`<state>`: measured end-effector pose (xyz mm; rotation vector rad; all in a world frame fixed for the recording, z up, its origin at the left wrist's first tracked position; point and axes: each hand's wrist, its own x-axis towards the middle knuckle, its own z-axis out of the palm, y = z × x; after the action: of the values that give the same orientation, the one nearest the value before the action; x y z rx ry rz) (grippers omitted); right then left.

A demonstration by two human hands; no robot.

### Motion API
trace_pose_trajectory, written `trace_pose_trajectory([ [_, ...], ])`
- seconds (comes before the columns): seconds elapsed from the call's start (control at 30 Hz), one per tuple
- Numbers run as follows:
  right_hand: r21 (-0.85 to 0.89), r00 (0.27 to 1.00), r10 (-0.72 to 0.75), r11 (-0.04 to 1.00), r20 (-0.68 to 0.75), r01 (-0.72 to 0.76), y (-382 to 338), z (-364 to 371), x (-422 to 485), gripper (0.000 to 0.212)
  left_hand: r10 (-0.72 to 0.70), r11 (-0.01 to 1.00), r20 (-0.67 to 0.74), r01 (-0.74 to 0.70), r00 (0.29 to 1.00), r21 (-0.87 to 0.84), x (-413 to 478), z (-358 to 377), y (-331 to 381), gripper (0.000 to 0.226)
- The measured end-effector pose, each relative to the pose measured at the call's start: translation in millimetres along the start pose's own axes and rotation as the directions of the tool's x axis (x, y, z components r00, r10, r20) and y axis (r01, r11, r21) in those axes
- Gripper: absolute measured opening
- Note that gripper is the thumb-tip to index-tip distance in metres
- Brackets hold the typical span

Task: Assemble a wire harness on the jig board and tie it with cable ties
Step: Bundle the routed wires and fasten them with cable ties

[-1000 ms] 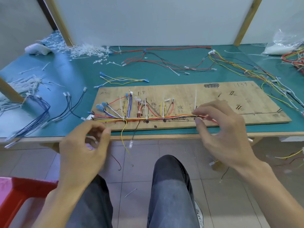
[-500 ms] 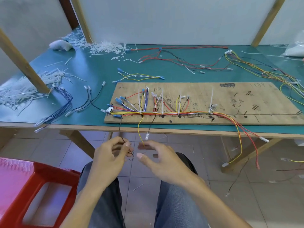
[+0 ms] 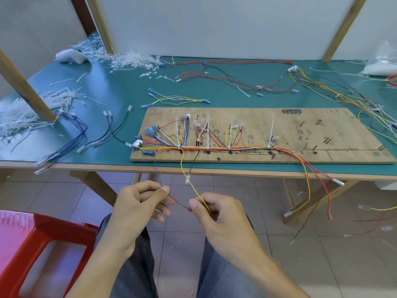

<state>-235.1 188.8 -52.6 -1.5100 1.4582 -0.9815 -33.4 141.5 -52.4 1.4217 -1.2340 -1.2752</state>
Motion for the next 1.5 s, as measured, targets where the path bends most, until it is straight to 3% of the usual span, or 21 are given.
trace_pose_trajectory([
  [0.07, -0.066, 0.999, -0.013, 0.998, -0.047, 0.009, -3.8, -11.2, -3.6, 0.028, 0.213, 0.899, -0.125, -0.144, 0.969, 0.413, 0.4, 4.1, 1.6, 0.030],
  [0.13, -0.106, 0.996, -0.019, 0.994, -0.086, 0.010, -9.2, -21.6, -3.9, 0.023, 0.556, 0.629, -0.105, -0.335, 0.824, 0.702, -1.2, 14.0, 20.0, 0.027],
  [0.2, -0.143, 0.992, -0.050, 0.989, -0.118, 0.033, -15.6, -31.0, 0.5, 0.022, 0.731, 0.402, 0.161, -0.609, 0.663, 0.683, 3.2, 26.0, 40.7, 0.021],
  [0.27, -0.147, 0.985, -0.098, 0.986, -0.140, 0.077, -22.8, -41.9, 6.8, 0.017, 0.684, 0.278, 0.449, -0.775, 0.574, 0.568, 13.6, 37.2, 60.0, 0.030],
  [0.37, -0.137, 0.982, -0.132, 0.984, -0.133, 0.114, -28.1, -62.8, 15.9, 0.010, 0.484, 0.320, 0.638, -0.800, 0.599, 0.508, 28.9, 47.2, 81.1, 0.011],
  [0.4, -0.134, 0.983, -0.142, 0.983, -0.115, 0.127, -28.8, -70.6, 18.2, 0.011, 0.438, 0.373, 0.663, -0.794, 0.607, 0.480, 33.8, 47.5, 84.7, 0.004],
  [0.47, -0.134, 0.984, -0.164, 0.979, -0.074, 0.153, -30.0, -86.7, 22.2, 0.015, 0.408, 0.514, 0.668, -0.761, 0.622, 0.395, 42.2, 47.4, 87.3, 0.011],
  [0.6, -0.163, 0.987, -0.144, 0.978, -0.071, 0.131, -28.5, -112.2, 31.7, 0.018, 0.481, 0.601, 0.553, -0.715, 0.680, 0.356, 46.1, 53.5, 78.9, 0.014],
  [0.73, -0.335, 0.993, -0.120, 0.935, 0.013, 0.117, -26.5, -128.0, 39.4, 0.017, 0.550, 0.664, 0.389, -0.669, 0.739, 0.333, 48.5, 58.4, 73.4, 0.018],
  [0.8, -0.318, 0.994, -0.102, 0.942, 0.042, 0.110, -24.3, -136.6, 41.7, 0.017, 0.550, 0.657, 0.384, -0.668, 0.742, 0.350, 51.0, 56.7, 73.6, 0.020],
  [0.93, -0.089, 0.998, -0.041, 0.995, 0.039, 0.044, -21.2, -154.3, 44.4, 0.016, 0.538, 0.637, 0.411, -0.674, 0.736, 0.374, 51.6, 54.6, 68.0, 0.021],
  [1.23, -0.114, 0.997, 0.058, 0.992, 0.047, -0.052, -17.8, -178.6, 51.8, 0.012, 0.538, 0.660, 0.377, -0.655, 0.754, 0.368, 49.3, 52.0, 59.4, 0.018],
  [1.4, -0.438, 0.999, -0.033, 0.899, -0.003, 0.029, -22.3, -180.1, 59.3, 0.013, 0.530, 0.678, 0.354, -0.636, 0.771, 0.369, 50.8, 55.2, 59.7, 0.017],
  [1.5, -0.511, 0.993, -0.091, 0.859, -0.070, 0.043, -25.0, -180.3, 62.9, 0.016, 0.542, 0.626, 0.387, -0.665, 0.746, 0.407, 51.4, 53.1, 61.2, 0.014],
])
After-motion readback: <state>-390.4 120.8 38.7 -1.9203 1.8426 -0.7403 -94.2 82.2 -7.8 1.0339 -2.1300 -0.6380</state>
